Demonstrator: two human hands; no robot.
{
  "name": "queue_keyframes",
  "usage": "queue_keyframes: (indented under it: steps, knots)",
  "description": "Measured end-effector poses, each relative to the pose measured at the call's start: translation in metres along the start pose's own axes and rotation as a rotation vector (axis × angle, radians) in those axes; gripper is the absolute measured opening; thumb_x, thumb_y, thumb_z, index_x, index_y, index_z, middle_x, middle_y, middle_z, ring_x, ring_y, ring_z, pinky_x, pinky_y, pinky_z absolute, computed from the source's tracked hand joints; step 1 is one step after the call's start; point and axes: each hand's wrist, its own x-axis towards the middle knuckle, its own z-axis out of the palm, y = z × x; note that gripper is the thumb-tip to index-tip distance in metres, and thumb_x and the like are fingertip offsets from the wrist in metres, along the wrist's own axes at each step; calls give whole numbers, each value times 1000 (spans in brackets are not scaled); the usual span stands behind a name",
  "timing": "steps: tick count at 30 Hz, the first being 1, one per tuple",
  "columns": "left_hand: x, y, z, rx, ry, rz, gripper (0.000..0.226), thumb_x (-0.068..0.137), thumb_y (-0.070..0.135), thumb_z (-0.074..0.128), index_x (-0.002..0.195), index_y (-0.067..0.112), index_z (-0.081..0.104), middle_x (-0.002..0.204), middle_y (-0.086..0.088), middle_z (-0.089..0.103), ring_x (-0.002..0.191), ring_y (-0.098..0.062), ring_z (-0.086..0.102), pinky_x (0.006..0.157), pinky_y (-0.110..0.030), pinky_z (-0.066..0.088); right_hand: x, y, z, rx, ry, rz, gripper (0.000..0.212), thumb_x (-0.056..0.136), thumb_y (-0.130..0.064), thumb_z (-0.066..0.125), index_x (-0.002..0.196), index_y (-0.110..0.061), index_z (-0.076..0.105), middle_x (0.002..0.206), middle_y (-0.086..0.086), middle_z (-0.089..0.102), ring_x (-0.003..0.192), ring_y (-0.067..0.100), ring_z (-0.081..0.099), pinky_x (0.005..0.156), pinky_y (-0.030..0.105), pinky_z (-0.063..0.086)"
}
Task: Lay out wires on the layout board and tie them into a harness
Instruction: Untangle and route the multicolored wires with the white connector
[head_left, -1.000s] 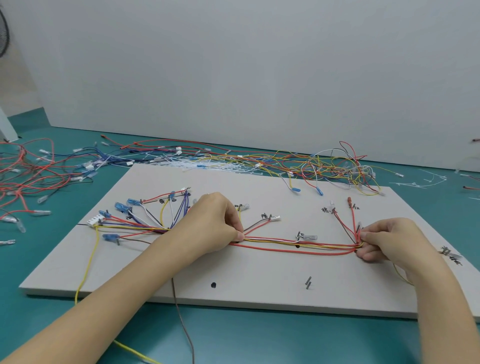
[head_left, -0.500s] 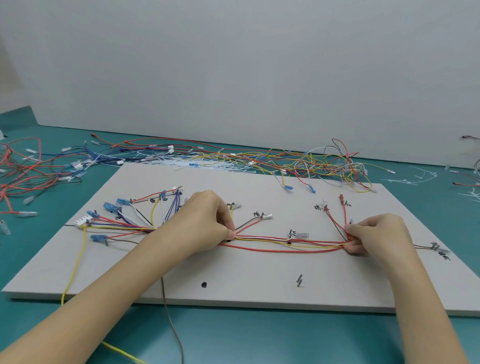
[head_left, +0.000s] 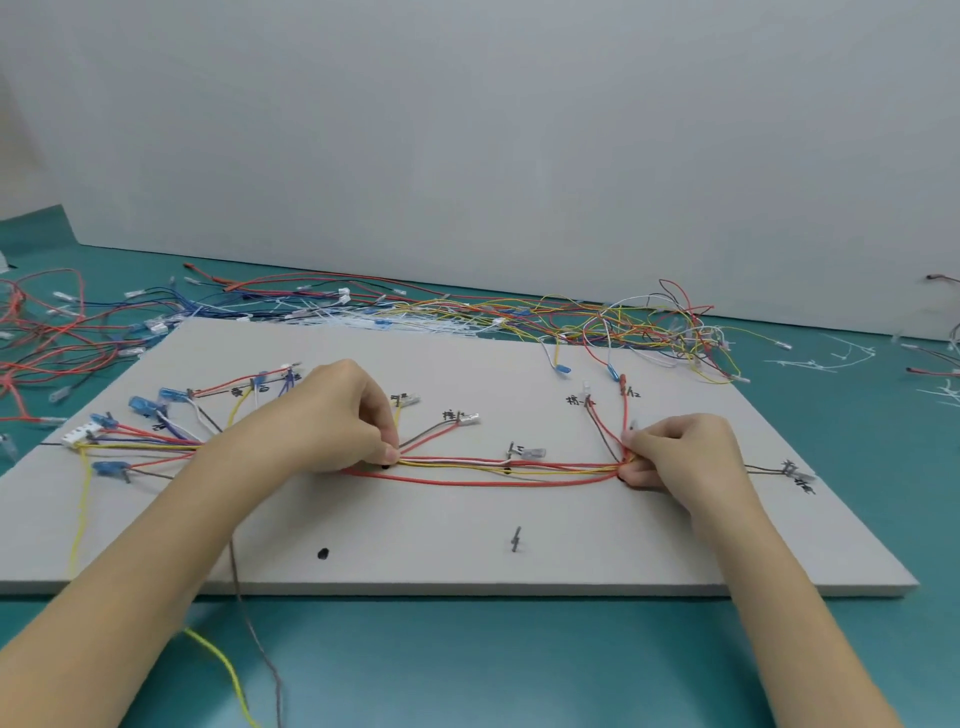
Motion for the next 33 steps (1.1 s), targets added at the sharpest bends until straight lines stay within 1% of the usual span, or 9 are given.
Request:
queue_keyframes:
  steps: [3, 5, 10, 12, 15, 20, 25, 29, 33]
  knots:
    - [2, -5, -5, 7, 4, -46, 18, 71, 18, 84, 57, 24, 74, 59, 4, 68, 57, -10, 58, 52, -20, 38, 1, 1, 7, 1, -22, -15, 22, 89, -10, 67, 69, 0, 67, 45, 7, 61, 30, 13, 48, 36, 22, 43]
    - [2, -8, -8, -1, 15, -72, 19, 70, 19, 84, 56, 25, 74, 60, 2, 69, 57, -11, 56, 52, -22, 37, 1, 3, 6, -71, -28, -72, 23, 86, -17, 71, 64, -9, 70, 44, -2, 60, 32, 4, 41, 45, 23, 35]
    - [3, -10, -7, -3, 24, -77, 20, 69, 20, 84, 56, 31, 74, 57, 4, 68, 57, -11, 58, 54, -22, 38, 2, 7, -19, -148, -63, -87, 14, 79, -24, 77, 66, -19, 75, 50, -1, 64, 51, 13, 55, 67, 34, 46]
    - [3, -11, -8, -11, 22, -79, 21, 69, 21, 85, 56, 33, 74, 57, 4, 68, 57, -11, 57, 54, -22, 38, 6, 8, -29, -166, 0, -85, 13, 75, -32, 79, 68, -21, 76, 43, -8, 56, 46, 11, 49, 62, 32, 41]
    - [3, -14, -8, -35, 22, -74, 20, 68, 22, 85, 57, 34, 74, 56, 5, 67, 58, -11, 56, 55, -23, 38, 14, 10, -41, -180, 148, -72, 25, 70, -42, 81, 64, -19, 73, 40, -15, 48, 55, 15, 46, 58, 31, 34]
    - [3, -15, -7, -51, 16, -72, 18, 68, 23, 86, 58, 34, 75, 56, 5, 67, 57, -10, 54, 55, -23, 38, 23, 12, -50, -166, 205, -101, 29, 72, -33, 83, 63, -10, 69, 56, -7, 55, 55, 13, 46, 52, 28, 32]
    - [4, -16, -7, -68, 12, -72, 18, 68, 22, 86, 58, 33, 75, 57, 4, 68, 58, -11, 55, 56, -23, 38, 30, 12, -65, -109, 289, -160, 23, 71, -33, 83, 64, -15, 69, 59, 4, 54, 51, 18, 42, 53, 26, 34]
    - [5, -18, -7, -78, 3, -76, 18, 68, 21, 86, 59, 32, 75, 56, 5, 68, 59, -11, 56, 56, -23, 38, 33, 16, -69, -90, 253, -140, 17, 73, -26, 83, 69, -16, 70, 70, 6, 56, 57, 14, 44, 53, 26, 34]
    - [6, -19, -6, -71, 0, -73, 18, 68, 23, 86, 59, 34, 75, 58, 5, 68, 58, -10, 56, 57, -23, 39, 33, 17, -71, -8, 287, -99, 11, 82, -19, 65, 76, -11, 68, 63, 0, 48, 55, 16, 38, 52, 28, 29]
